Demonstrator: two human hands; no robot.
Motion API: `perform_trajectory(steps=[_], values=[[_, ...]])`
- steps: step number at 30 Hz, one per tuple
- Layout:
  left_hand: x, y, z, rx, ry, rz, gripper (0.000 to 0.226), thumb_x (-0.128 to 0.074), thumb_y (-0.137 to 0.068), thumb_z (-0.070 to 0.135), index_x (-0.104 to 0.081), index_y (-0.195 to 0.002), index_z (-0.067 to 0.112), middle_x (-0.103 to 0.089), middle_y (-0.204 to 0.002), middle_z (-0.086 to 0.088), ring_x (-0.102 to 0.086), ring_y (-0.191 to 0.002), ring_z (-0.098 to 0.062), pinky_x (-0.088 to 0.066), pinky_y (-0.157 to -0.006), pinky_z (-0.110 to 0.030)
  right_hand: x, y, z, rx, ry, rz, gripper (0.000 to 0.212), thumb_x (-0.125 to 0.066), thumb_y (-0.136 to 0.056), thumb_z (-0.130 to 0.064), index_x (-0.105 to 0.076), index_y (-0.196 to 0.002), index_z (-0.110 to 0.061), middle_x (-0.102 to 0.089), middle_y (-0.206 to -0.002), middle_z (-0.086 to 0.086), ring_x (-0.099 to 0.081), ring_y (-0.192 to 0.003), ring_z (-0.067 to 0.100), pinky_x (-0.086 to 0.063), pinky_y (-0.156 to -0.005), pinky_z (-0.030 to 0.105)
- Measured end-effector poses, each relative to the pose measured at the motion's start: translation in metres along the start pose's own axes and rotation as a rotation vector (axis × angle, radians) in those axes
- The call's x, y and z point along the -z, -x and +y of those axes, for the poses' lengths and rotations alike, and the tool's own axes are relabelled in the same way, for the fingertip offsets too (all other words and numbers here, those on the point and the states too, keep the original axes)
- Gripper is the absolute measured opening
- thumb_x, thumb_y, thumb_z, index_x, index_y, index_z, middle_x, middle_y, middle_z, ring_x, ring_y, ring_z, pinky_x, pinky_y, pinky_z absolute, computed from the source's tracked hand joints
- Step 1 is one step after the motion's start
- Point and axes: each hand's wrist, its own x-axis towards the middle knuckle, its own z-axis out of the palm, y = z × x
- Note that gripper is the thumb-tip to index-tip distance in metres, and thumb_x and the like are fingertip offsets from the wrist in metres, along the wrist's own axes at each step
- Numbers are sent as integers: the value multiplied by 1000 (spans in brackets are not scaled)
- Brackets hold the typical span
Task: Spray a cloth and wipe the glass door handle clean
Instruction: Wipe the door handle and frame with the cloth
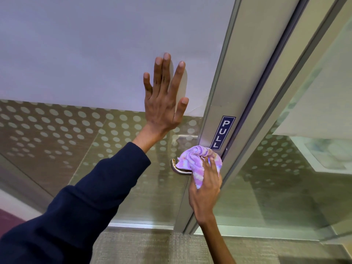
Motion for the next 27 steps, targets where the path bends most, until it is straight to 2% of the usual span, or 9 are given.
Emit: perform_trajectory(steps=[5,8,13,16,20,22,24,27], values=[[2,-1,0,-2,12,-1,65,-1,-96,57,8,-155,31,26,-162,10,21,-152,-13,19,-122,-39,-8,8,-8,-49,36,48,61,-47,-73,-21,-57,-132,-9,-56,-142,8,-43,-135,21,-38,-105,60],[2,-1,1,-3,19,3,65,0,-96,57,8,-155,31,26,-162,10,20,-152,-12,18,-122,-39,-14,12,-15,-68,92,68,64,-46,-72,-19,-54,-135,-7,-56,-142,7,-40,-139,21,-40,-102,60],[-1,-2,1,-17,76,35,63,-3,-98,56,8,-156,34,23,-163,10,17,-153,-13,16,-123,-40,-32,26,-49,-229,200,7,84,-51,-69,-21,-31,-151,-21,-38,-157,-2,-27,-147,16,-35,-107,57],[0,-2,-1,-31,87,34,61,-4,-98,55,6,-156,36,21,-164,9,15,-153,-13,15,-123,-40,-49,32,-79,-261,203,-68,91,-56,-64,-21,-30,-152,-22,-35,-159,-3,-28,-146,16,-29,-104,51],[1,-2,-1,-37,88,31,60,-4,-99,54,5,-156,37,21,-164,9,15,-153,-13,14,-123,-41,-57,28,-90,-291,293,-156,85,-53,-65,-24,-39,-148,-30,-38,-157,-1,-31,-143,20,-32,-96,54],[1,-2,-1,-35,95,31,60,-4,-99,54,5,-156,37,21,-163,9,15,-153,-13,14,-123,-41,-57,27,-83,-256,326,-198,75,-55,-66,-28,-47,-140,-38,-46,-150,1,-35,-140,24,-32,-93,55],[0,-2,-1,-32,95,35,60,-4,-99,54,5,-156,37,21,-163,10,15,-153,-13,14,-123,-41,-59,25,-73,-209,330,-217,63,-55,-69,-38,-53,-132,-40,-54,-142,3,-39,-135,26,-32,-90,54],[0,-1,0,-34,100,40,60,-4,-99,54,5,-156,38,21,-163,10,15,-153,-12,14,-123,-40,-58,26,-58,-98,358,-243,52,-56,-76,-54,-56,-127,-43,-52,-142,-1,-39,-133,26,-31,-89,54]])
